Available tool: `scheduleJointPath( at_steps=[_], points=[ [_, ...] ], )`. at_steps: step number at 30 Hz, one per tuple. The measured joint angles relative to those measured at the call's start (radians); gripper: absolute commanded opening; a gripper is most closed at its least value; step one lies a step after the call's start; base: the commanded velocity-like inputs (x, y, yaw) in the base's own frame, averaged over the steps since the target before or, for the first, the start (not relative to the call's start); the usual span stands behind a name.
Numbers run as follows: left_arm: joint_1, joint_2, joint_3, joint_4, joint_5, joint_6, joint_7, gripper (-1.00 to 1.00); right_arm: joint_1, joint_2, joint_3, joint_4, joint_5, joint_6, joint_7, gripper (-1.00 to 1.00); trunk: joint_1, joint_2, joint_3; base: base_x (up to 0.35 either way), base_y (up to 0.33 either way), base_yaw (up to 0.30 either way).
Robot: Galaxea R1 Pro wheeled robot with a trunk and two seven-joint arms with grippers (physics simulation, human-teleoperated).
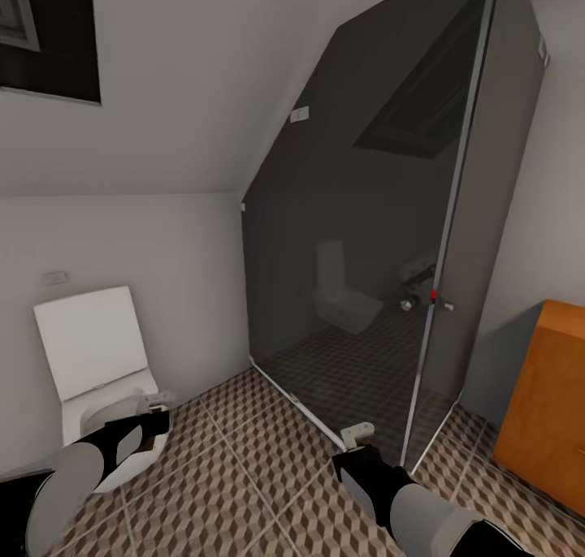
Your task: Take the four mousetraps from the cabinet in the bathroom and place them on the bathroom floor. Make sure all four end up on the same floor surface, and ensure that at least two of them are either under or directly next to the same bathroom sink.
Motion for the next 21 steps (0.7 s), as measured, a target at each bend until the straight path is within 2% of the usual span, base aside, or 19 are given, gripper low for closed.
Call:
scheduleJointPath(
  at_steps=[21],
  points=[
    [0.000, 0.001, 0.000, 0.000, 0.000, 0.000, 0.000, -1.00, 0.000, 0.000, -0.001, 0.000, 0.001, 0.000, 0.000, -1.00, 0.000, 0.000, 0.000, 0.000, 0.000, 0.300]
  ],
)
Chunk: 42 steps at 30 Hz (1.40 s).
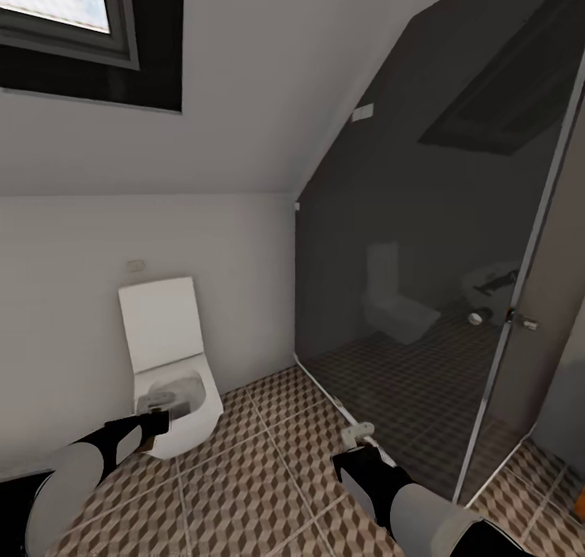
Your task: Take the four mousetraps from the cabinet in the bathroom and place them on the bathroom floor. Make sure all four end up on the same floor surface, and ensure that at least two of them are either under or directly next to the same bathroom sink.
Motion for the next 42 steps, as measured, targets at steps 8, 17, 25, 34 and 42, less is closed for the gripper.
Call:
scheduleJointPath(
  at_steps=[8, 17, 25, 34, 42],
  points=[
    [0.000, 0.002, 0.000, 0.000, 0.000, 0.001, 0.000, -1.00, 0.000, 0.000, 0.000, 0.000, 0.000, 0.000, -0.001, -1.00, 0.000, 0.000, 0.000, 0.000, 0.000, 0.300],
    [0.000, 0.002, 0.000, 0.000, 0.000, 0.001, 0.000, -1.00, 0.000, 0.000, 0.000, 0.000, 0.000, 0.000, 0.000, -1.00, 0.000, 0.000, 0.000, 0.000, 0.000, 0.300],
    [0.000, 0.002, 0.000, 0.000, 0.000, 0.001, 0.000, -1.00, 0.000, -0.002, 0.000, 0.000, 0.000, 0.000, 0.003, -1.00, 0.000, 0.000, 0.000, 0.000, 0.000, 0.231],
    [0.000, 0.001, 0.000, 0.000, 0.000, -0.001, 0.000, -1.00, 0.000, -0.005, 0.000, 0.000, 0.000, -0.005, 0.005, -1.00, 0.000, 0.000, 0.000, 0.000, 0.000, 0.024],
    [0.000, 0.000, -0.001, 0.000, -0.001, 0.000, 0.000, -1.00, 0.000, -0.006, 0.000, 0.000, 0.001, -0.001, 0.004, -1.00, 0.000, 0.000, 0.000, 0.000, 0.000, 0.001]
  ],
)
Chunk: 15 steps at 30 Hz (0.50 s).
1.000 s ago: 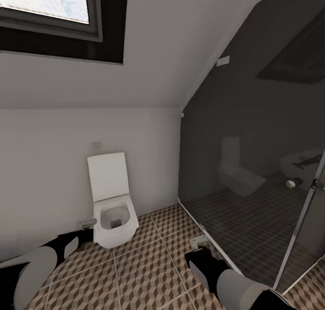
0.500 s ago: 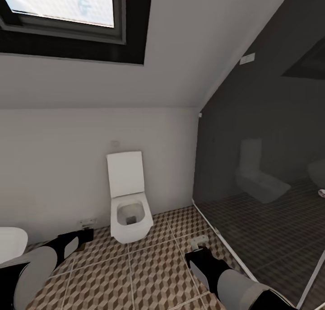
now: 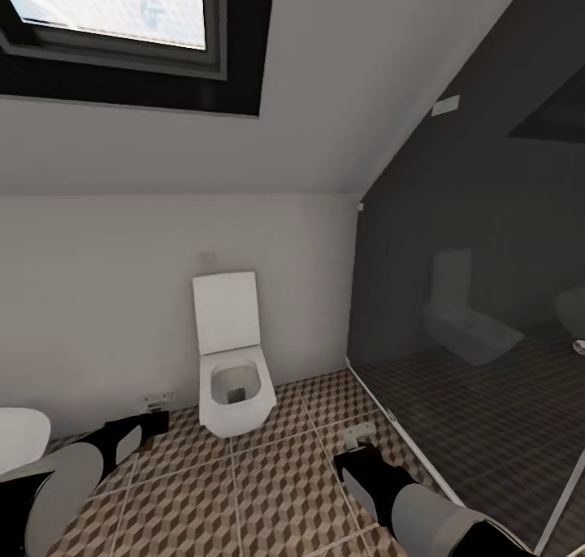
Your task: Take the four mousetraps from the cabinet in the bathroom and place them on the bathroom floor. Make sure all four end up on the same floor surface, and ensure that at least two of them are either under or directly next to the same bathroom sink.
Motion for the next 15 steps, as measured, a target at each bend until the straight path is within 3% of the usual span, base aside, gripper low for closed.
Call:
scheduleJointPath(
  at_steps=[6, 15],
  points=[
    [0.000, -0.003, 0.000, 0.000, 0.001, 0.002, 0.008, -1.00, 0.000, -0.001, 0.000, 0.000, -0.001, -0.004, -0.001, -1.00, 0.000, 0.000, 0.000, 0.027, 0.000, 0.000],
    [0.000, -0.003, 0.000, 0.000, 0.001, 0.003, 0.014, -1.00, 0.000, 0.000, 0.000, 0.000, 0.001, 0.002, -0.002, -1.00, -0.001, 0.000, 0.000, 0.273, 0.000, 0.000]
  ],
)
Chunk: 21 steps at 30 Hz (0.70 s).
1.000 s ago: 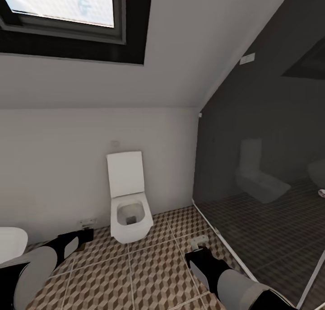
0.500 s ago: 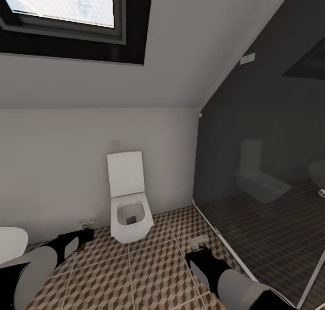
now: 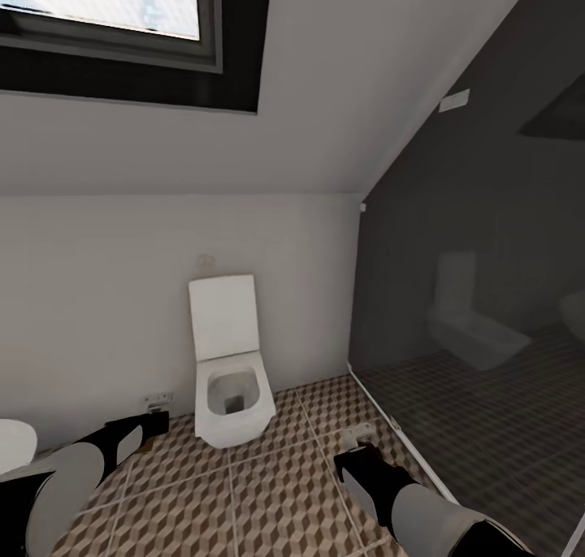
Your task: Take the four mousetraps from the cabinet in the bathroom and place them on the bathroom floor. Make sure all four end up on the same floor surface, and ensure that at least two of them are either under or directly next to the same bathroom sink.
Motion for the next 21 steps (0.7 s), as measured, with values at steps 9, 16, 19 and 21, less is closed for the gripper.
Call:
scheduleJointPath(
  at_steps=[9, 16, 19, 21],
  points=[
    [0.000, 0.001, 0.000, 0.000, 0.000, 0.001, 0.000, -1.00, 0.000, 0.000, 0.000, 0.000, 0.000, 0.001, 0.000, -1.00, 0.000, 0.000, 0.000, 0.321, 0.000, 0.000],
    [0.000, 0.003, 0.000, 0.000, 0.000, 0.000, 0.000, -1.00, 0.000, 0.000, 0.000, 0.000, -0.001, 0.000, -0.001, -1.00, 0.000, 0.000, 0.000, 0.323, 0.000, 0.000],
    [0.000, 0.005, 0.000, 0.000, 0.000, 0.000, 0.000, -1.00, 0.000, 0.000, 0.000, 0.000, -0.002, -0.001, -0.001, -1.00, 0.000, 0.000, 0.000, 0.323, 0.000, 0.000],
    [0.000, 0.005, 0.000, 0.000, 0.000, 0.000, 0.000, -1.00, 0.000, 0.000, 0.000, 0.000, -0.002, -0.001, -0.002, -1.00, 0.000, 0.000, 0.000, 0.323, 0.000, 0.000]
  ],
)
